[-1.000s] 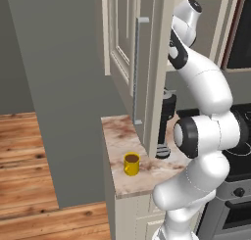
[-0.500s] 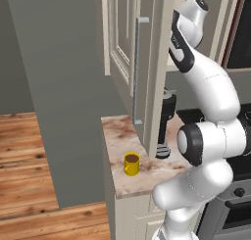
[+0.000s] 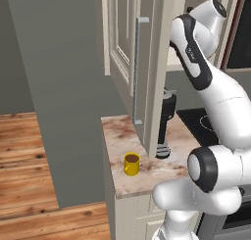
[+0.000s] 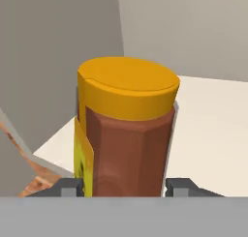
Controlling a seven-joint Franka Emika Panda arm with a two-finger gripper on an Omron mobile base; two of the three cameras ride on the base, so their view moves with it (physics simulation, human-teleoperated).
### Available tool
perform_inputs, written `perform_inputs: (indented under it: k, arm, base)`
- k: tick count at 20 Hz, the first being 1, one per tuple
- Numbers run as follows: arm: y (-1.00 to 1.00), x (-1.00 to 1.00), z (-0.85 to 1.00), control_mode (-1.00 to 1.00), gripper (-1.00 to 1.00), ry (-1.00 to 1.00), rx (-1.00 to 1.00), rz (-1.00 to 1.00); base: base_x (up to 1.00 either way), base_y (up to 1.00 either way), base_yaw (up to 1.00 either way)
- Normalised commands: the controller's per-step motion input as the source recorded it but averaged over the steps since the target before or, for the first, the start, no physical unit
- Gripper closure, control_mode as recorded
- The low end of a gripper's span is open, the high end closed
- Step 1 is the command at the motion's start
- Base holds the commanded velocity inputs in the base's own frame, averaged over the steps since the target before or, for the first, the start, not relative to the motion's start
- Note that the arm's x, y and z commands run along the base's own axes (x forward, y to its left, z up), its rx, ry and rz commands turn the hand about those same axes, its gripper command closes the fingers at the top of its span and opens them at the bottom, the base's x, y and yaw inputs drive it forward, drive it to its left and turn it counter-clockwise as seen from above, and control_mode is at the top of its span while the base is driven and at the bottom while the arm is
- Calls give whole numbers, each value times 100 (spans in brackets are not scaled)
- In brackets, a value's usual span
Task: Pick the syrup bottle and honey bottle from the cabinet and place them next to the mug.
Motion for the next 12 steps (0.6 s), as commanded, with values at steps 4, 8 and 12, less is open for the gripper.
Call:
perform_inputs:
  k: [4, 8, 12]
  arm:
    - [-26, -100, -8, -100, 100, -24, 4, 0]
    - [-11, -96, -44, -100, 100, -23, 0, 8]
    - [0, -78, -70, -100, 100, -13, 0, 18]
  base:
    - [0, 0, 0]
    - [0, 0, 0]
    - [0, 0, 0]
